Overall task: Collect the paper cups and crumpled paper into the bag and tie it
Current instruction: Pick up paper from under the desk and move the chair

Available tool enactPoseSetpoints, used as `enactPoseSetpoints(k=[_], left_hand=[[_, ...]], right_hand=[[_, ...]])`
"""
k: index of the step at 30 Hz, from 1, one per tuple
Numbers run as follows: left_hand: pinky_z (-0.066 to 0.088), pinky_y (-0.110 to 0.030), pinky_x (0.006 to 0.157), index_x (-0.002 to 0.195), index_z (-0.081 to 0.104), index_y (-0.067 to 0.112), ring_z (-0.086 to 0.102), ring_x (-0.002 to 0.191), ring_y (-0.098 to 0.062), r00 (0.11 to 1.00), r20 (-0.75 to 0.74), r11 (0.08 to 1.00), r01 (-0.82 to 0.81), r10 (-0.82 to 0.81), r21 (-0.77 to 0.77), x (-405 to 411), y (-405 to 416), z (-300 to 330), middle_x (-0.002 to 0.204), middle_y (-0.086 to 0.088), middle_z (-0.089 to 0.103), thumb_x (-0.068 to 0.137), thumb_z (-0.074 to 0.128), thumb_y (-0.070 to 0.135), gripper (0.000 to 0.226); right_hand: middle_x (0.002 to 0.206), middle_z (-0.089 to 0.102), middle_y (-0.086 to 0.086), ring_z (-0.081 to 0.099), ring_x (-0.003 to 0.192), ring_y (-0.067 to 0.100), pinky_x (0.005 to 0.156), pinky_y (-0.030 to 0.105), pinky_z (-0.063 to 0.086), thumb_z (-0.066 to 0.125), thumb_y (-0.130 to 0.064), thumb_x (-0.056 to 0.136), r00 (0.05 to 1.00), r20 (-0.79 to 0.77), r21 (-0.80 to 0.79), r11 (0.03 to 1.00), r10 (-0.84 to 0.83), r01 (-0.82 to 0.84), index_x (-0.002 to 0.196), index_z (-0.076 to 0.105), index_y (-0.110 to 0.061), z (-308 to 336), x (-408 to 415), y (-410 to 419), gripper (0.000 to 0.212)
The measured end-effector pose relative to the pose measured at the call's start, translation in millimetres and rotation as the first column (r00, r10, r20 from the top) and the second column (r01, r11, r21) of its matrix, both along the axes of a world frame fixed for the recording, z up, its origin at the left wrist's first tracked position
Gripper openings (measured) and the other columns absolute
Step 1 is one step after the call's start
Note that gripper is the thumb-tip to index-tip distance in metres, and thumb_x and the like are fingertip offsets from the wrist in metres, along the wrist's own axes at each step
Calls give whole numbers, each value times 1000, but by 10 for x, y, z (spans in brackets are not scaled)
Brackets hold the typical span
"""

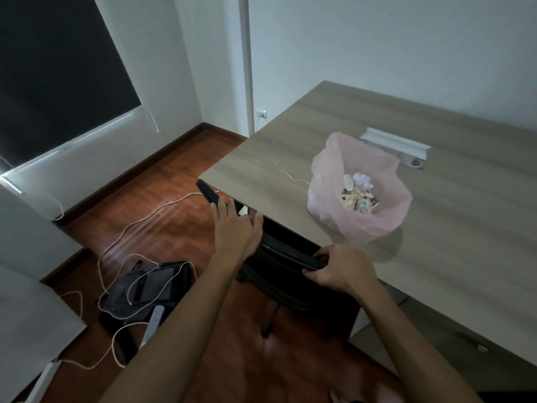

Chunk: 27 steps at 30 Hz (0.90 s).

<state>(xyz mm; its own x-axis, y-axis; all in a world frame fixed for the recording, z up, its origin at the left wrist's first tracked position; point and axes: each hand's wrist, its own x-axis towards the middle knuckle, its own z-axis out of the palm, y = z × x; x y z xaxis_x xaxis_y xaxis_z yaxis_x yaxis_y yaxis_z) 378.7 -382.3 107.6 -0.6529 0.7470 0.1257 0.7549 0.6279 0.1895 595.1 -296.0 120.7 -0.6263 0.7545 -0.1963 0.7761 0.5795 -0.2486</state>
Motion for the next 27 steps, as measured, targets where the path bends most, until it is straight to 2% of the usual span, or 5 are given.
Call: enactPoseSetpoints(k=[12, 18, 21, 24, 27], left_hand=[[2, -50, 121, 97, 79, 12, 20, 145, -34, 999, -30, 999, -41, 41, 13, 31, 508, -64, 144, -19, 49, 98, 31, 43, 58], [1, -53, 120, 120, 70, 25, 19, 146, -35, 996, -13, 968, -87, 86, -234, 62, 610, 79, 151, -15, 42, 96, 24, 60, 63], [0, -56, 117, 120, 69, 21, 37, 136, -38, 986, 41, 957, -144, 159, -254, 92, 814, 203, 134, -16, 59, 91, 17, 68, 76], [19, -52, 115, 123, 66, 13, 51, 123, -35, 974, 152, 982, -149, 166, -116, 293, 1202, 330, 124, -16, 65, 92, 32, 64, 68], [43, -46, 102, 127, 61, 11, 56, 117, -31, 972, 195, 991, -136, 132, 8, 532, 1588, 422, 125, -13, 64, 91, 44, 61, 64]], right_hand=[[85, 73, -10, 66, 80, 11, 72, 30, 56, 61, -71, 60, 989, -110, 67, 994, 96, -89, 100, 74, -30, -59, 77, 551, 58], [103, 72, -12, 66, 93, 11, 82, 32, 54, 55, -90, 59, 972, -187, -107, 980, 145, -167, 109, 70, -32, 38, 182, 627, 77], [95, 72, -16, 65, 86, 3, 81, 30, 55, 53, -88, 64, 941, -338, -325, 942, -30, -87, 97, 74, -33, 101, 307, 789, 68], [82, 72, -15, 66, 77, 5, 77, 32, 56, 56, -72, 77, 842, -491, -279, 956, -222, 90, 83, 73, -30, 20, 491, 1207, 46], [88, 70, -13, 66, 80, 12, 74, 30, 53, 63, -53, 83, 732, -586, -211, 937, -348, 277, 90, 69, -27, -40, 685, 1679, 28]])
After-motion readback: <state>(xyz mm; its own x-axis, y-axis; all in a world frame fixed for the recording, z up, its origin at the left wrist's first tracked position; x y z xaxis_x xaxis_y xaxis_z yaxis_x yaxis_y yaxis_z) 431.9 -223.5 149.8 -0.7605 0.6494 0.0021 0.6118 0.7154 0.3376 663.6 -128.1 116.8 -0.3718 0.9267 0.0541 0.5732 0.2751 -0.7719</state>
